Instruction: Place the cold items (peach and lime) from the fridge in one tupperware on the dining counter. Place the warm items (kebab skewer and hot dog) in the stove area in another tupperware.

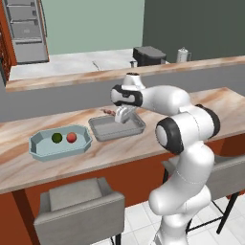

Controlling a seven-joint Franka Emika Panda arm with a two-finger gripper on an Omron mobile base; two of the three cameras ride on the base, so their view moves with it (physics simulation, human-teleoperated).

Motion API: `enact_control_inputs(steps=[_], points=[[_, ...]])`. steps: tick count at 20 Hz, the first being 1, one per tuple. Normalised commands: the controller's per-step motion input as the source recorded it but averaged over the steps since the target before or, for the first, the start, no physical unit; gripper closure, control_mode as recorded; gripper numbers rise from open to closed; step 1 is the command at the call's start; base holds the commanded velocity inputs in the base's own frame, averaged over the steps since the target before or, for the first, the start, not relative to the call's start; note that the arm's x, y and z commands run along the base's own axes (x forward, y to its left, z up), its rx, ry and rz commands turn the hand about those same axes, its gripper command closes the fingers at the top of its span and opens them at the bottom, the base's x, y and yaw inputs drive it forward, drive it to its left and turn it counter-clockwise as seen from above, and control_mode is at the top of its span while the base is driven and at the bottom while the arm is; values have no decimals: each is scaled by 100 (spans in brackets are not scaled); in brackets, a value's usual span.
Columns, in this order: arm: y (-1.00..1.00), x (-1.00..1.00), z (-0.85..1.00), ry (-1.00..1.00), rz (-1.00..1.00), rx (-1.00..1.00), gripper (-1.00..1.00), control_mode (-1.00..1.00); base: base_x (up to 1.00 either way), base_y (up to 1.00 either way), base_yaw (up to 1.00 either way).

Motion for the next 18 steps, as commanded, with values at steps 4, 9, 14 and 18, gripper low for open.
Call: enact_control_inputs(steps=[4,9,14,18], points=[[0,3,-21,4,49,-9,100,-100,0,0,0],[0,29,-19,3,38,-3,100,-100,0,0,0],[0,43,-18,1,24,0,100,-100,0,0,0],[0,44,-24,2,16,-3,100,-100,0,0,0]])
